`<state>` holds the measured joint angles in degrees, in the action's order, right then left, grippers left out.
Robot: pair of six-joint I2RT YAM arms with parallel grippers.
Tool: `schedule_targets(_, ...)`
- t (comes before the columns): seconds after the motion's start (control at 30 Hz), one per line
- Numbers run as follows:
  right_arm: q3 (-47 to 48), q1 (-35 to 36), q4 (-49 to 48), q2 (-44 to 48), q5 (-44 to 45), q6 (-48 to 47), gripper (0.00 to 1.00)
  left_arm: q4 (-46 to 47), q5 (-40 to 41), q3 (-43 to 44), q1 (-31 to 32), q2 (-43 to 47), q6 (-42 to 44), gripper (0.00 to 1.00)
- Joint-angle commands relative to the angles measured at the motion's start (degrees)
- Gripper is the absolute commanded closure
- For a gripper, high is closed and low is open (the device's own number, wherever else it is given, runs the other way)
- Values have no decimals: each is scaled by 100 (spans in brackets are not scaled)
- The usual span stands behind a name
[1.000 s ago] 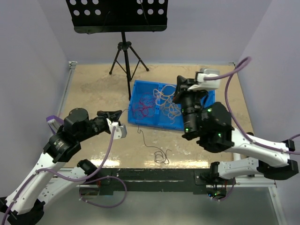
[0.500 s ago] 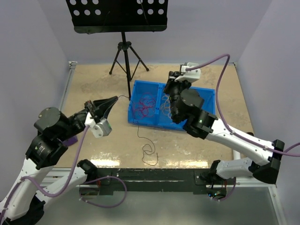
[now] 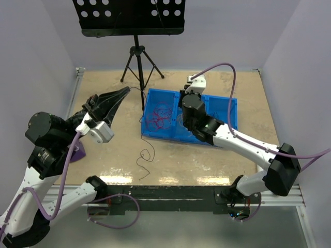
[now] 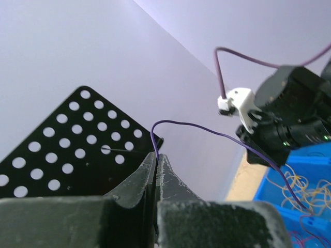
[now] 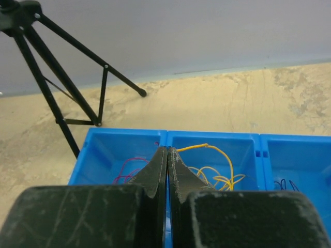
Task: Untangle the cables
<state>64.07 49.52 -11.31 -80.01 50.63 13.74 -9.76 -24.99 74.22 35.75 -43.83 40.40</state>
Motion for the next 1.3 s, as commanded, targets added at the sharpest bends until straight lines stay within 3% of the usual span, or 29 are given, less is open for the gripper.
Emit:
schedule_targets(0.0, -97, -223, -205, 135, -317, 287, 100, 878, -129, 322, -24, -90, -234, 100)
schedule_targets(0.23, -342, -504, -82, -23, -616, 550, 100, 2020, -506, 462, -15, -345, -454, 100)
schedule_targets(0.43, -545, -654, 59, 397, -958, 894, 35, 2934, -990, 576, -15, -854, -533, 100)
schedule_targets(0.47, -519, -654, 111, 529, -1002, 885, 27, 3049, -999, 620, -6, -959, -560, 100)
schedule_targets(0.53, -414, -654, 260, 941, -1055, 911, 20, 3181, -964, 769, -6, -1249, -647, 100)
schedule_targets(0.7, -299, -654, 629, 2021, -1012, 1122, 19, 3621, -858, 1410, 195, -2075, -692, 100)
schedule_targets(0.9, -597, -654, 1121, 3744, -371, 1842, 20, 3648, -1130, 2517, 608, -3295, 1, 100)
schedule_targets(1.07, -475, -654, 2465, 4036, 280, 2668, 21, 3884, -1105, 3484, 811, -4272, 266, 100)
schedule_targets(1.27, -791, -654, 2643, 4274, 368, 2757, 22, 4157, -964, 4863, 1083, -5502, 670, 100)
